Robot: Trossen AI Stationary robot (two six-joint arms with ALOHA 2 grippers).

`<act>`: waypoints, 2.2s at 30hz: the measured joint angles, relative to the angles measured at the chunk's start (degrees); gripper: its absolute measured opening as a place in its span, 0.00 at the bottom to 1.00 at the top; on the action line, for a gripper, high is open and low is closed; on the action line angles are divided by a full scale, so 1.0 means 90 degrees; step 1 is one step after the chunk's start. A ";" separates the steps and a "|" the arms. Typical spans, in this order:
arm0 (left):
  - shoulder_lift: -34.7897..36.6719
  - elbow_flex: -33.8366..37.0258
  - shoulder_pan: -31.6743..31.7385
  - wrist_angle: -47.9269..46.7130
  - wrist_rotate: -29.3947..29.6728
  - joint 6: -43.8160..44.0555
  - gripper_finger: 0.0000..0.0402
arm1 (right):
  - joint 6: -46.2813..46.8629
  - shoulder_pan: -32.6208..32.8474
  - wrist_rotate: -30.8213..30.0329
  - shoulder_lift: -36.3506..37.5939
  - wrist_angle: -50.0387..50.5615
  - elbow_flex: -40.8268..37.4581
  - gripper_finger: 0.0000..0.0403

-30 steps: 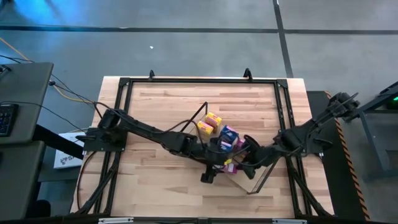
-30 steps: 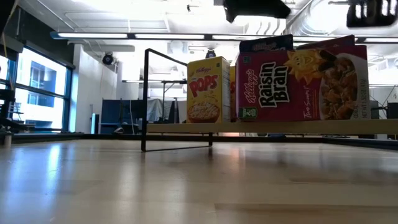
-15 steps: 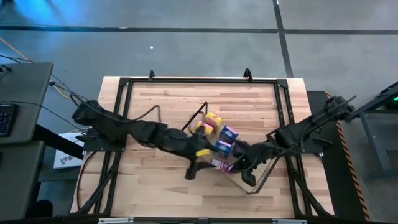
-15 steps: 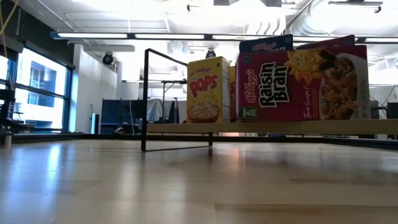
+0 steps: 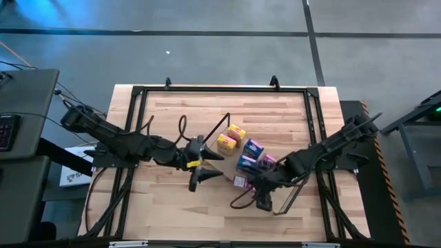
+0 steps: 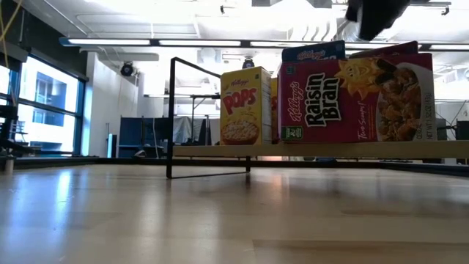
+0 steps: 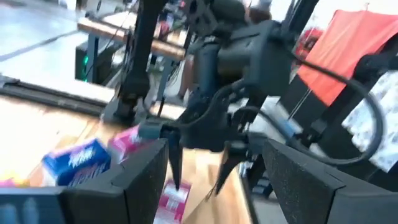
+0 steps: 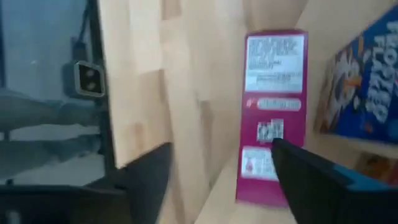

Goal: Stack cereal on shelf
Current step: Put the bottom left purple cereal box on the shelf

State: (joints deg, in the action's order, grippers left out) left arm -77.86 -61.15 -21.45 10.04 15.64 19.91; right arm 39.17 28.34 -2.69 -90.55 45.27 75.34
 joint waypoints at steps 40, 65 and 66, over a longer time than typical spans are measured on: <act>-0.0020 0.0006 -0.0036 -0.0533 -0.0001 -0.0280 0.64 | -0.0097 0.0027 -0.0936 -0.0807 0.0251 -0.0137 0.74; 0.0052 0.0006 -0.0036 -0.0653 -0.0152 -0.0225 0.64 | -0.0190 0.0027 -0.0514 -0.0555 0.0251 0.0060 0.40; 0.0100 0.0006 -0.0036 -0.0692 -0.0249 -0.0218 0.64 | -0.0169 0.0049 -0.0448 -0.0475 0.0257 0.0060 0.40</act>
State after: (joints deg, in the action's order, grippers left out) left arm -76.96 -61.10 -21.78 3.81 13.40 17.95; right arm 37.64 28.78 -6.73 -94.82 47.58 75.88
